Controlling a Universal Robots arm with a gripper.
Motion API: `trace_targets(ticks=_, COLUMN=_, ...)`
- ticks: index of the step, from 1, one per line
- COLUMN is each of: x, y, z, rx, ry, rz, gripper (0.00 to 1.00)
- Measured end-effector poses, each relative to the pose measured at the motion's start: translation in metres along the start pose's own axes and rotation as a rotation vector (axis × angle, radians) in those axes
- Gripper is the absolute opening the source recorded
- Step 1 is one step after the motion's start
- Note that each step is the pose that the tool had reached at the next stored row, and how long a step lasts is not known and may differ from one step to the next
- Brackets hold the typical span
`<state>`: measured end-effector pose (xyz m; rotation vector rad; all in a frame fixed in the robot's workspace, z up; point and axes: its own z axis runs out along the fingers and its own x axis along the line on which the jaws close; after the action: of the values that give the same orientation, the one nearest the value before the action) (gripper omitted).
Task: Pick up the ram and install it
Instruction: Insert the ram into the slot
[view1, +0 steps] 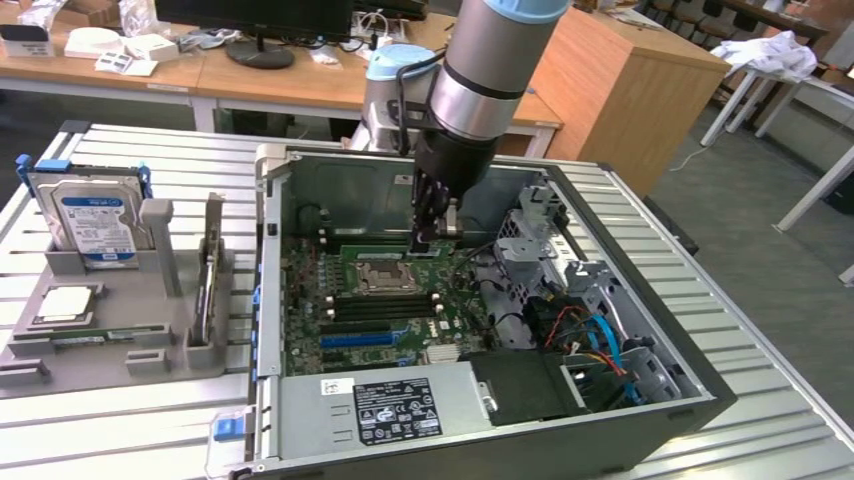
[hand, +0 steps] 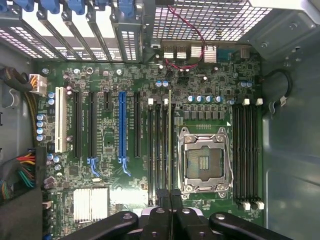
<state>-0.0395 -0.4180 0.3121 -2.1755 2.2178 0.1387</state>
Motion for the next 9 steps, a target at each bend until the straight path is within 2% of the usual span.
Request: trace_targets(ticks=9, x=0.0031, y=-0.0001, z=-0.0003, rx=0.0000, ry=0.0000, rz=0.000, gripper=0.11)
